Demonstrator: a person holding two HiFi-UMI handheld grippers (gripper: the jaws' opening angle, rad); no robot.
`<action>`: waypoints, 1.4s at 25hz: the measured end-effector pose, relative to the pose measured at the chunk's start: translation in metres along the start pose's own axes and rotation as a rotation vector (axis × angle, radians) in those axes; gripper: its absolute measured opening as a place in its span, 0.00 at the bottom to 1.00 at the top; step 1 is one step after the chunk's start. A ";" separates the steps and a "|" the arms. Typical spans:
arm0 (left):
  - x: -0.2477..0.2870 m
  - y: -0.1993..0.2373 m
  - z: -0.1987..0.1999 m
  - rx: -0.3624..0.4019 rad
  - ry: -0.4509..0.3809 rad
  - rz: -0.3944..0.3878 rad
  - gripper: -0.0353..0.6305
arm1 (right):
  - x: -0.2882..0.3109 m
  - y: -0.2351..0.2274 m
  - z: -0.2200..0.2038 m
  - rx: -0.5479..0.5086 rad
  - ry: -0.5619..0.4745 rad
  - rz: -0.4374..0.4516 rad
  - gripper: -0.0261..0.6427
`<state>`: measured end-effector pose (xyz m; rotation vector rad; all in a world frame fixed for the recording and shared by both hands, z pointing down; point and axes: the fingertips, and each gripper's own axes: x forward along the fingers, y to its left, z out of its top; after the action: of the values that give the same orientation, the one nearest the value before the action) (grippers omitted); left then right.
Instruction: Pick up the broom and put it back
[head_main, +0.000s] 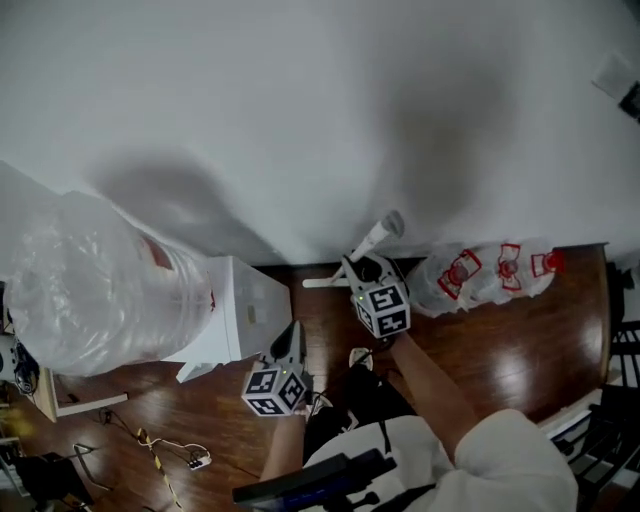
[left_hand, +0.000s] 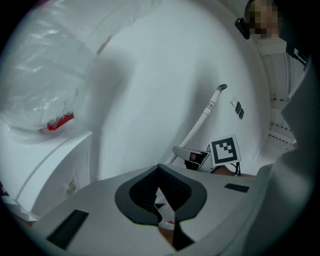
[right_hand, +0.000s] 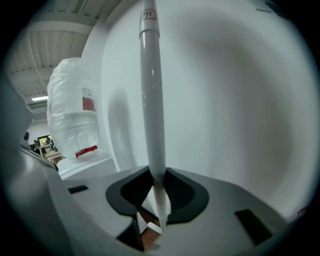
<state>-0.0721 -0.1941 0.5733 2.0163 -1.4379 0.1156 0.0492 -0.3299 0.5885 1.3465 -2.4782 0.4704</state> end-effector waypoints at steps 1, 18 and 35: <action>-0.007 -0.005 0.006 0.011 -0.012 -0.009 0.05 | -0.011 0.006 0.012 -0.007 -0.010 0.002 0.20; -0.159 -0.049 0.025 0.143 -0.100 -0.147 0.05 | -0.208 0.115 0.056 -0.060 -0.093 -0.138 0.20; -0.212 -0.103 -0.009 0.134 -0.104 -0.159 0.05 | -0.322 0.134 0.015 -0.025 -0.065 -0.133 0.20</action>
<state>-0.0632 0.0024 0.4437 2.2672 -1.3578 0.0403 0.1039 -0.0250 0.4281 1.5279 -2.4167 0.3694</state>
